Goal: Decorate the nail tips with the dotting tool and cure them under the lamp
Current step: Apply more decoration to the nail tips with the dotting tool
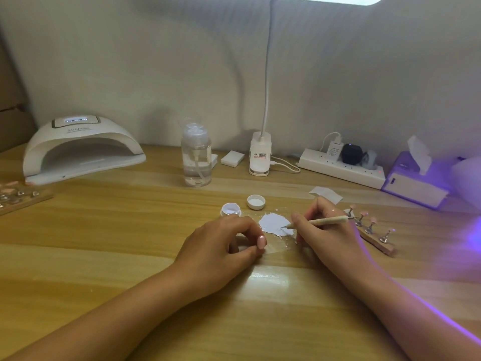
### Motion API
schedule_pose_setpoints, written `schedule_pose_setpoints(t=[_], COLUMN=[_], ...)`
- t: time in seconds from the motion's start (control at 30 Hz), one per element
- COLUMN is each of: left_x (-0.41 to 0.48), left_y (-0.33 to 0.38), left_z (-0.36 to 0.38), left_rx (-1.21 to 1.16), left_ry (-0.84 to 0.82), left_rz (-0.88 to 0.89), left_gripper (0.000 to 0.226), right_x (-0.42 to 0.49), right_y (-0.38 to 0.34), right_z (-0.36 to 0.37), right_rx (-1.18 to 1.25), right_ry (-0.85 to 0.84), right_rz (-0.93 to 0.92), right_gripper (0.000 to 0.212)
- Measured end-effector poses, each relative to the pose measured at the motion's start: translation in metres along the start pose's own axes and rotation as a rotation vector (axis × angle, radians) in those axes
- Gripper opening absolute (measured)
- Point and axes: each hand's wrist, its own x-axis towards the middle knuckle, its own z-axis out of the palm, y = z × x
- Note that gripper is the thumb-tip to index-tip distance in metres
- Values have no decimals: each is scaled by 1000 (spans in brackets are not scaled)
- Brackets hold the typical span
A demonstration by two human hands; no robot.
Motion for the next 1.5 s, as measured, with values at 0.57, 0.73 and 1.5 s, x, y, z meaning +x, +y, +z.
schedule_pose_setpoints(t=[0.57, 0.73, 1.5], left_x=[1, 2, 2], left_y=[2, 0, 2], left_z=[-1, 0, -2], left_rx=[-28, -7, -32], left_ry=[-5, -8, -33], left_rz=[-33, -24, -44], left_gripper=[5, 6, 11], right_x=[1, 2, 4], right_y=[1, 1, 7], right_z=[2, 2, 3], right_rx=[-73, -72, -36], right_ry=[-21, -9, 25], right_rz=[-18, -9, -17], right_gripper=[26, 26, 29])
